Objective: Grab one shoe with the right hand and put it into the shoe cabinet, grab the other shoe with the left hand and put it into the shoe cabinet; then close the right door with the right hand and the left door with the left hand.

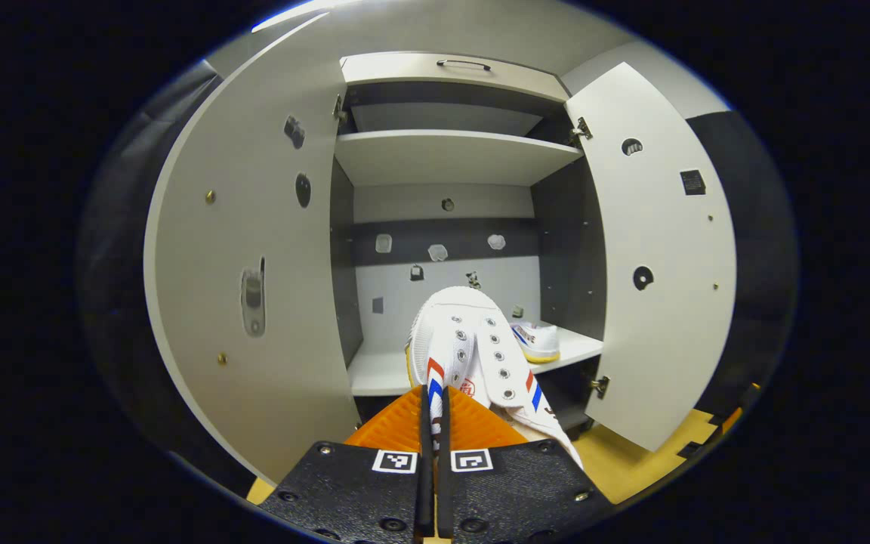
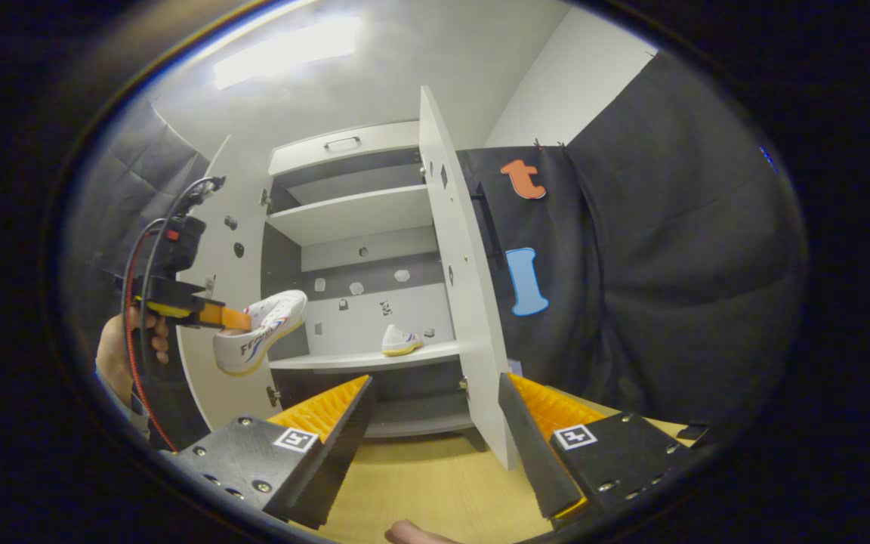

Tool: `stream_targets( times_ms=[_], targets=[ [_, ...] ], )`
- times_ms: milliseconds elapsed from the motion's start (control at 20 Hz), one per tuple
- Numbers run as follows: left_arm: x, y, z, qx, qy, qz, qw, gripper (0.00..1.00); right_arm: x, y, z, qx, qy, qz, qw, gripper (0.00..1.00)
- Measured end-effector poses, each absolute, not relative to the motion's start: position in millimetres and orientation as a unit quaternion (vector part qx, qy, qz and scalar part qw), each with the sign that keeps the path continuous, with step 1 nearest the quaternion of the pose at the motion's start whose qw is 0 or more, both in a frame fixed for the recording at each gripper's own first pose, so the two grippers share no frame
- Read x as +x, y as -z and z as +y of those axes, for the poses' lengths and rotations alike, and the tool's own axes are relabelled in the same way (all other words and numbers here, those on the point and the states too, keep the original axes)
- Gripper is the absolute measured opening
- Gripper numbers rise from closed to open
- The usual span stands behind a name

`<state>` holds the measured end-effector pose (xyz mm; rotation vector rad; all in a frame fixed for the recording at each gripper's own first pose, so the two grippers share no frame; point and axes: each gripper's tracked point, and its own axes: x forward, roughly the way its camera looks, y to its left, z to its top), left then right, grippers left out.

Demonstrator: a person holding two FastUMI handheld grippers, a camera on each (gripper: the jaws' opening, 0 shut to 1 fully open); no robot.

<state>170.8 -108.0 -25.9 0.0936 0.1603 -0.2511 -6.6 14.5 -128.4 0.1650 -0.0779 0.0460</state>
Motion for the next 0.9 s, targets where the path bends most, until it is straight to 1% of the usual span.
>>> stream_targets(
  times_ms=[100,200,300,550,700,800,900],
  targets=[
    [192.6,21.2,-114.0,0.025,0.115,0.086,0.989,0.02,-6.6,128.9,11.0,0.074,-0.022,-0.037,0.996,0.98],
    [211.9,22.8,-126.4,-0.070,0.127,0.129,0.981,0.02,-7.8,128.3,9.6,0.071,-0.025,-0.036,0.997,0.98],
    [243.1,25.2,-128.8,-0.111,0.134,0.152,0.973,0.02,-6.2,127.9,6.2,0.072,-0.024,-0.037,0.996,0.98],
    [328.8,38.6,-118.8,-0.049,0.059,0.152,0.985,0.02,-7.5,128.6,5.6,0.082,-0.023,-0.041,0.996,0.98],
    [371.7,60.1,-128.5,-0.045,0.056,0.182,0.981,0.02,-6.5,132.7,9.0,0.075,-0.028,-0.038,0.996,0.98],
    [394.9,80.0,-133.9,-0.048,0.063,0.210,0.974,0.02,-4.7,134.3,12.6,0.072,-0.033,-0.035,0.996,0.98],
    [413.9,94.2,-137.2,-0.043,0.072,0.220,0.972,0.03,-2.4,135.4,15.1,0.075,-0.035,-0.034,0.996,0.98]
  ],
)
